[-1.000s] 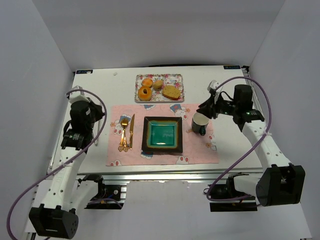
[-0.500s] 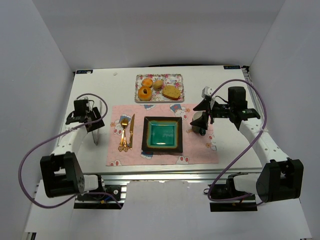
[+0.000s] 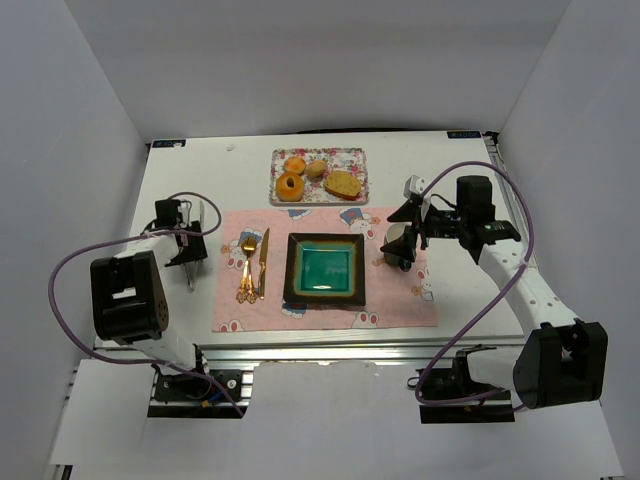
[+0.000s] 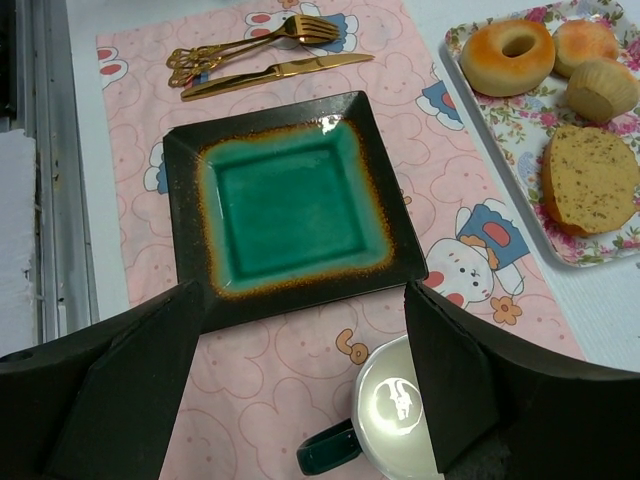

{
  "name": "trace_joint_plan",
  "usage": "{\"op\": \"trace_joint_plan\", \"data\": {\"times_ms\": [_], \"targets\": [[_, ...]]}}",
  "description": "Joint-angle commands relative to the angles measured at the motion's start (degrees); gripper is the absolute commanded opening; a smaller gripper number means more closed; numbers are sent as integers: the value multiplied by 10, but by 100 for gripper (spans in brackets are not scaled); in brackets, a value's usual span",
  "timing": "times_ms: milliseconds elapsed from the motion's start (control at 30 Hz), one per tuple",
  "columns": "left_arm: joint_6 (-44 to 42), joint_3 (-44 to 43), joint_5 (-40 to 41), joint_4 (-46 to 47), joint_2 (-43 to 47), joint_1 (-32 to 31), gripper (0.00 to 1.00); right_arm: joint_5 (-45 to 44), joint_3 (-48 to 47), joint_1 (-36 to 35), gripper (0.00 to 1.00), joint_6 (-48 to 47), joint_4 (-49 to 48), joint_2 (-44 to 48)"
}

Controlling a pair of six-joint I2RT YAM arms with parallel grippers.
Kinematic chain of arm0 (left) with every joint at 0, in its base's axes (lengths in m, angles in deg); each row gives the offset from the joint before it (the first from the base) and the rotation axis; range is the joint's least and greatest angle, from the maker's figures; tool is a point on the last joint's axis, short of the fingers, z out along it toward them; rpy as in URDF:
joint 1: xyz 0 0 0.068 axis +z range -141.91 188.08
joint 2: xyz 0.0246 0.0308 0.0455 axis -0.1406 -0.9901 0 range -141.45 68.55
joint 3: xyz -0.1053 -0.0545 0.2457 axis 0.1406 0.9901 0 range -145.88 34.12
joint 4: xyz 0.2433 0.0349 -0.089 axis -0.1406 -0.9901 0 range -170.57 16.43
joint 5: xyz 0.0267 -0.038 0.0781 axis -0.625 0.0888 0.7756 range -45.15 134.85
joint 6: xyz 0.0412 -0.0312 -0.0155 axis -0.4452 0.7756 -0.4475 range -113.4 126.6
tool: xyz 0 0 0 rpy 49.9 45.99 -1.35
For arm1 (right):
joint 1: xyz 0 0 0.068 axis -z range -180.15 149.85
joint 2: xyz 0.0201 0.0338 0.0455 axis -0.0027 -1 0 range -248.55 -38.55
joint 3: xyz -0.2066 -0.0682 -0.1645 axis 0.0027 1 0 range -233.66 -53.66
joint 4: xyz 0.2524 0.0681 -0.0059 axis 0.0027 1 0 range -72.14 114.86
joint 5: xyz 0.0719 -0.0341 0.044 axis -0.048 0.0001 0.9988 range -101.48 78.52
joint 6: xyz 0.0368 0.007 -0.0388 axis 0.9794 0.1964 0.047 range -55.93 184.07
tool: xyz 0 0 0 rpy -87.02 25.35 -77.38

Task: Place the bread

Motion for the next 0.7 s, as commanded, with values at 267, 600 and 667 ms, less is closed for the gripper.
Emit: {"op": "trace_joint_plan", "data": {"times_ms": [267,600,667], "targets": [[4,39,-63,72,-18,35,39,-1,0,9,86,4,-20,16],[115,20,-168,83,111,30,7,4,0,13,86,4,-19,25],[155,14,-217,100,151,14,11,4,1,14,86,5,-20,26]]}}
